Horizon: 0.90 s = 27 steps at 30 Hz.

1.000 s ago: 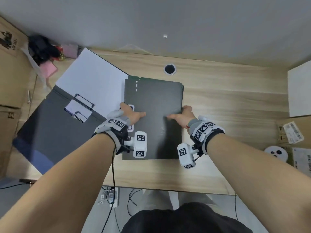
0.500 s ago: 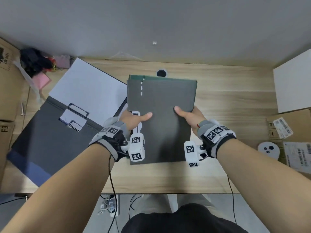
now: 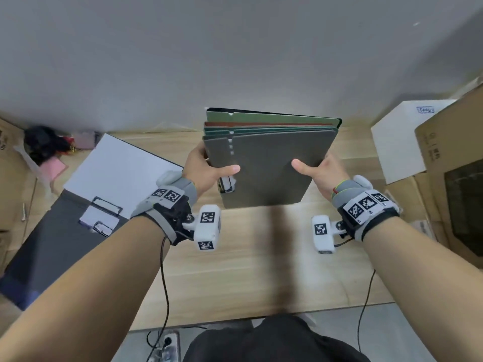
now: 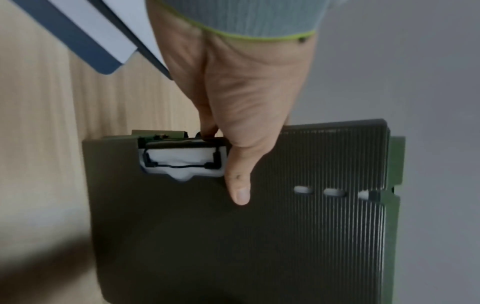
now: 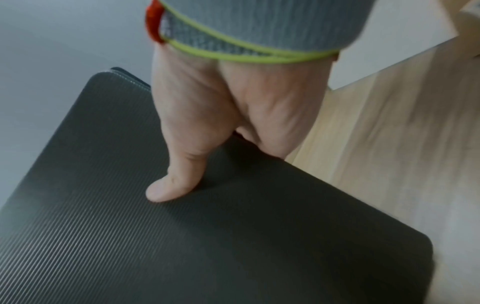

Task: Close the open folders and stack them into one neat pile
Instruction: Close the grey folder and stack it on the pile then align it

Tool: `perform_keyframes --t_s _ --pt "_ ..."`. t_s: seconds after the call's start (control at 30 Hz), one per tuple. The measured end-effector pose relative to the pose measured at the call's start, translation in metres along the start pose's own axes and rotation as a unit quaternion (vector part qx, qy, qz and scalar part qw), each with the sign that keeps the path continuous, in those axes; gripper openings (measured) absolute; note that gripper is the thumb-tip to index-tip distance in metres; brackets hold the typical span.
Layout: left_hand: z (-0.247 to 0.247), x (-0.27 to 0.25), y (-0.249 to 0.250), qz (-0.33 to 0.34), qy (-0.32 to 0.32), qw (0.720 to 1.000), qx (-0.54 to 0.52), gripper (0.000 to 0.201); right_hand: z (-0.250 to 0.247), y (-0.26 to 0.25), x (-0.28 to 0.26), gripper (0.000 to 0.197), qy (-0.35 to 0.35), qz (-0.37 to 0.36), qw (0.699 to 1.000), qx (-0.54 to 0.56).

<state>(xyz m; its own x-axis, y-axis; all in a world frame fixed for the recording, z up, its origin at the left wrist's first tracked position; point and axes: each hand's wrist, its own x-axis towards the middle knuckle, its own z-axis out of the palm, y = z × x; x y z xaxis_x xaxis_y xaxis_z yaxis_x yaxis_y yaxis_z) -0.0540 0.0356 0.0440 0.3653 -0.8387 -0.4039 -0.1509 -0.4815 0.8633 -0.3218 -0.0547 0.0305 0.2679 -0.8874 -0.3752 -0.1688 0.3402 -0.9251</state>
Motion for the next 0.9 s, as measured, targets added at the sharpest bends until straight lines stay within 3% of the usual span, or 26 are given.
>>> perform_keyframes --t_s 0.17,0.27,0.37,0.43,0.5,0.6,0.7,0.77,0.87,0.9 --pt "0.011 -0.003 0.017 0.055 -0.023 0.998 0.016 0.081 -0.012 0.002 -0.007 0.063 -0.021 0.018 0.998 0.049" --pt "0.013 -0.005 0.022 0.070 -0.019 0.997 0.016 0.084 -0.017 0.004 -0.004 0.052 -0.046 0.038 0.998 0.014" --pt "0.018 -0.010 0.013 0.030 -0.043 0.998 0.039 0.060 -0.020 0.019 -0.005 0.055 -0.059 0.077 0.995 -0.024" --pt "0.020 -0.013 -0.004 -0.001 -0.061 0.996 0.069 0.047 -0.020 0.031 -0.007 0.045 -0.054 0.107 0.991 -0.055" --pt "0.025 -0.012 -0.017 -0.020 -0.061 0.993 0.100 0.044 -0.020 0.041 -0.003 0.038 -0.045 0.114 0.989 -0.085" --pt "0.036 -0.006 -0.022 -0.051 -0.010 0.995 0.087 0.046 -0.022 0.048 0.008 0.045 -0.008 0.128 0.985 -0.119" --pt "0.048 0.009 -0.021 -0.098 -0.022 0.992 0.075 0.038 -0.025 0.041 0.018 0.030 -0.036 0.145 0.986 -0.077" --pt "0.059 0.021 -0.025 -0.142 -0.040 0.986 0.075 0.051 -0.027 0.037 0.028 0.043 -0.043 0.186 0.980 -0.058" --pt "0.080 0.042 -0.052 -0.192 -0.074 0.968 0.141 0.111 -0.031 0.048 0.048 0.063 -0.023 0.234 0.965 -0.119" --pt "0.091 0.050 -0.066 -0.199 -0.078 0.964 0.159 0.120 -0.033 0.052 0.054 0.066 -0.017 0.245 0.957 -0.154"
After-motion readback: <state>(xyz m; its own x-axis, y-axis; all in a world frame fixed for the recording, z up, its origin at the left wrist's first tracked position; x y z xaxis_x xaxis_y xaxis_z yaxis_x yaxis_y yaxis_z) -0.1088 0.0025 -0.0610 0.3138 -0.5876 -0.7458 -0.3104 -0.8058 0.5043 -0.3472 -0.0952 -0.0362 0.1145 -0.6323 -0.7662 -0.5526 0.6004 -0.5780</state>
